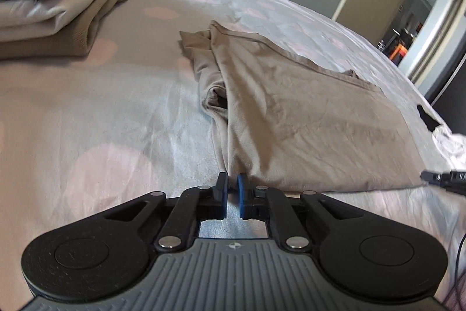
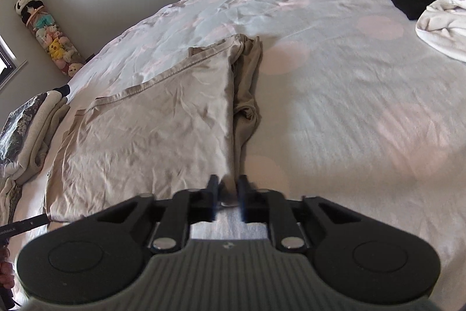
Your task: Fold clothes
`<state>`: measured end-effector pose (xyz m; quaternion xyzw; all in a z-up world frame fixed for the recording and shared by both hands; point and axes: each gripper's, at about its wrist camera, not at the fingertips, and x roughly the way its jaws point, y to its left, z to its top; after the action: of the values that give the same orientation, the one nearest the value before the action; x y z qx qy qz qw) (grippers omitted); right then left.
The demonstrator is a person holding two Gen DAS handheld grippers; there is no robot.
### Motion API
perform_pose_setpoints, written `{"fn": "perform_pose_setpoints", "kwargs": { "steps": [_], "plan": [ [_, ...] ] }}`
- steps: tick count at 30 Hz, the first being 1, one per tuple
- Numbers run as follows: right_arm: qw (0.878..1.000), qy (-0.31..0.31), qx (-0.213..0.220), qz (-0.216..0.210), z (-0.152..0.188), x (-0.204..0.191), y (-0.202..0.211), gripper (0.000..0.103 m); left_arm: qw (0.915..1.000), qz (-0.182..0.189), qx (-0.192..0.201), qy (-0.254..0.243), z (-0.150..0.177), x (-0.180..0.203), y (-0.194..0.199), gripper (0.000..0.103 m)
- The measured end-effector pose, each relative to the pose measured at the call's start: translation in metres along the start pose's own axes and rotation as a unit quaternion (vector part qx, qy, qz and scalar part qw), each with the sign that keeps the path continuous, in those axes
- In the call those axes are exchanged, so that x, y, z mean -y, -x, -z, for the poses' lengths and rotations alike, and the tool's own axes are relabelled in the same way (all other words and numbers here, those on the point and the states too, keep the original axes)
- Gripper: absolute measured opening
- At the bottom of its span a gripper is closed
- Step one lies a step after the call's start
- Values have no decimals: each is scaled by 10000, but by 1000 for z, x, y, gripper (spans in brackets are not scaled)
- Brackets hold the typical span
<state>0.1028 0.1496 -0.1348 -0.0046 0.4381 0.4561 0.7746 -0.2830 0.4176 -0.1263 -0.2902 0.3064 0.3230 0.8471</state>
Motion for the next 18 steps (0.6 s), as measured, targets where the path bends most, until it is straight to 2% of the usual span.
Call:
{"fn": "perform_pose_setpoints", "kwargs": {
  "steps": [6, 7, 12, 15, 17, 18],
  "plan": [
    [9997, 5, 36, 242, 3, 2, 5, 8, 9996, -255, -65, 122, 0, -4, 9, 3],
    [9997, -45, 40, 255, 3, 4, 6, 8, 9994, -323, -88, 131, 1, -5, 11, 0],
    [9986, -244, 113, 466, 7, 8, 17, 10, 9968, -291, 24, 738, 9, -19, 28, 0],
    [9976, -523, 221, 402, 9, 13, 25, 17, 9948, -313, 114, 965, 13, -20, 35, 1],
    [9966, -713, 306, 293, 9, 15, 29, 42, 9933, -196, 124, 1129, 15, -16, 35, 10],
    [9962, -781, 300, 225, 10, 15, 30, 45, 9926, -159, 124, 1201, 15, -15, 34, 17]
  ]
}}
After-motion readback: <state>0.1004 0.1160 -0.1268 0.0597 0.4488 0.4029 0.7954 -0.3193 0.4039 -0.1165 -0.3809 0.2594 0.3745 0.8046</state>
